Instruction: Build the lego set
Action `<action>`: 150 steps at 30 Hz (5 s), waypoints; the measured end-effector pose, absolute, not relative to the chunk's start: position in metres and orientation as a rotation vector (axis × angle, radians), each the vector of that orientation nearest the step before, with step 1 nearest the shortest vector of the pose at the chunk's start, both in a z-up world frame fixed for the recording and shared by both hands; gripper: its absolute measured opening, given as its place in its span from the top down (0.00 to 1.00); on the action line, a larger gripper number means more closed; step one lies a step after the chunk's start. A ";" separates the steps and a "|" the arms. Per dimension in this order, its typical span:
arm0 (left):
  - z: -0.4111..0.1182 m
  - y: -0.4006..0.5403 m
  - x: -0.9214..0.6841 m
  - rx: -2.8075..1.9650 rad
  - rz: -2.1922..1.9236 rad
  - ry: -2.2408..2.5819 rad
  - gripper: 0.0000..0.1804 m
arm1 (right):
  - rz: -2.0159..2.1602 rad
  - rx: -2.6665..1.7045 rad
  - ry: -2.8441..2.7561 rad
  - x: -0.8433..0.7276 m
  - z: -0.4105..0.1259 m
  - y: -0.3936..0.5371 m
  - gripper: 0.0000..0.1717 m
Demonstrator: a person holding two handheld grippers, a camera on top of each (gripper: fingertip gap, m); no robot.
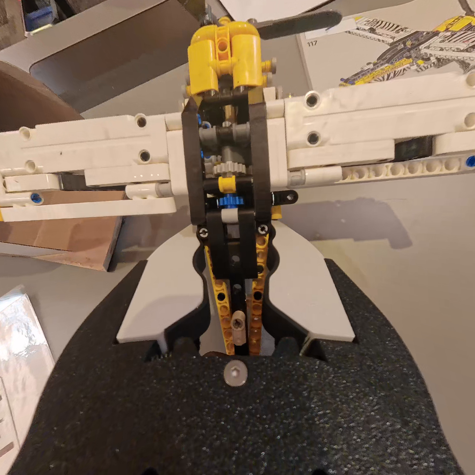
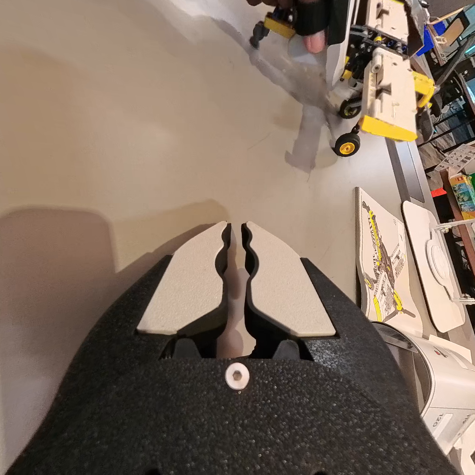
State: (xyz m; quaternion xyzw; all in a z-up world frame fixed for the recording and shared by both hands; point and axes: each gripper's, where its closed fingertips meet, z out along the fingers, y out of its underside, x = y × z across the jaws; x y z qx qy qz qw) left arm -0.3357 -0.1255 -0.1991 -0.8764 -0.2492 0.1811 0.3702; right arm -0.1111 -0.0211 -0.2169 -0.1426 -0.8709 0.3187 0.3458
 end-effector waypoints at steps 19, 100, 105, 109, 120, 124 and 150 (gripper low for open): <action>-0.006 -0.069 -0.190 -1.380 0.584 0.162 0.99 | 0.840 -0.484 -2.235 -0.118 -0.214 -0.013 0.95; -0.160 0.051 -0.138 -1.773 0.220 0.246 0.90 | 1.157 -1.042 -1.994 -0.157 -0.124 0.110 0.79; -0.160 0.051 -0.139 -1.775 0.223 0.239 0.90 | 0.820 -1.054 -2.069 -0.132 -0.080 0.227 0.79; -0.161 0.051 -0.138 -1.781 0.230 0.247 0.90 | 0.441 -1.310 -2.111 -0.100 -0.120 0.365 0.84; -0.163 0.052 -0.138 -1.798 0.230 0.250 0.90 | 0.047 -1.353 -2.471 -0.072 -0.216 0.400 0.90; -0.163 0.052 -0.137 -1.797 0.232 0.259 0.90 | -0.005 -1.300 -2.494 -0.068 -0.220 0.405 0.89; -0.165 0.054 -0.137 -1.810 0.255 0.266 0.90 | 0.162 -1.000 -2.787 -0.072 -0.232 0.399 0.93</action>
